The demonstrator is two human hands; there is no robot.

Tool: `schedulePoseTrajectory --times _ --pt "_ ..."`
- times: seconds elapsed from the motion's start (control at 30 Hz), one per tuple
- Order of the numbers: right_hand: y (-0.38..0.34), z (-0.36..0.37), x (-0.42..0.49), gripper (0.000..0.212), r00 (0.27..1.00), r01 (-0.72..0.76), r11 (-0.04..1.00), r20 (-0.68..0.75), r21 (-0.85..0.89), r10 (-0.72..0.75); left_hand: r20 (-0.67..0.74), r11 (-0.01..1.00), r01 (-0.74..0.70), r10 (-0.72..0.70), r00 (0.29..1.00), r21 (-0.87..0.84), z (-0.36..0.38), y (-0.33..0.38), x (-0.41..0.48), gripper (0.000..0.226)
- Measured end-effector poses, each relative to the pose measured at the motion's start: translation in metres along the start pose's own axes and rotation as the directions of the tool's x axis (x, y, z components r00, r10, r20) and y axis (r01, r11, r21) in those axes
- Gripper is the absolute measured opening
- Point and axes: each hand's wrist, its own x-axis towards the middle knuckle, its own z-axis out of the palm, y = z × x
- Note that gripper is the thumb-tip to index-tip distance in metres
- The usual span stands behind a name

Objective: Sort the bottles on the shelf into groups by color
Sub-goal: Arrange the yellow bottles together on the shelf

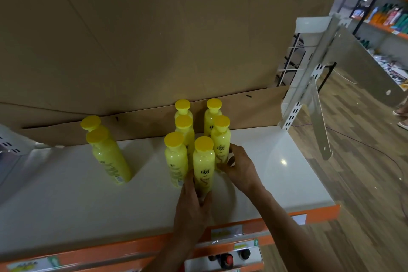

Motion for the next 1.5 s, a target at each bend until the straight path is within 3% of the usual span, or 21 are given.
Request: schedulePoseTrajectory --times 0.37,0.7,0.87,1.13,1.5 --pt "-0.008 0.014 0.009 0.043 0.999 -0.002 1.0 -0.035 -0.03 0.001 -0.025 0.999 -0.025 0.024 0.999 -0.033 0.003 -0.001 0.001 0.063" --pt "-0.012 0.01 0.009 0.042 0.999 -0.025 1.0 -0.038 -0.005 0.025 -0.035 0.999 -0.037 0.036 0.999 -0.021 0.015 0.006 0.011 0.038" --pt "-0.001 0.006 0.005 0.054 1.0 -0.023 1.0 0.006 0.004 0.023 -0.009 0.999 -0.039 0.039 0.999 -0.015 0.019 0.008 0.02 0.041" --pt "0.024 -0.008 -0.038 0.033 0.999 0.049 0.994 0.019 -0.097 -0.047 -0.002 0.997 -0.057 0.057 0.998 -0.048 0.032 0.014 0.036 0.051" --pt "0.013 -0.007 -0.041 0.045 0.997 0.04 0.994 0.065 -0.105 -0.034 -0.033 0.996 -0.075 0.074 0.997 -0.057 0.037 0.013 0.039 0.053"
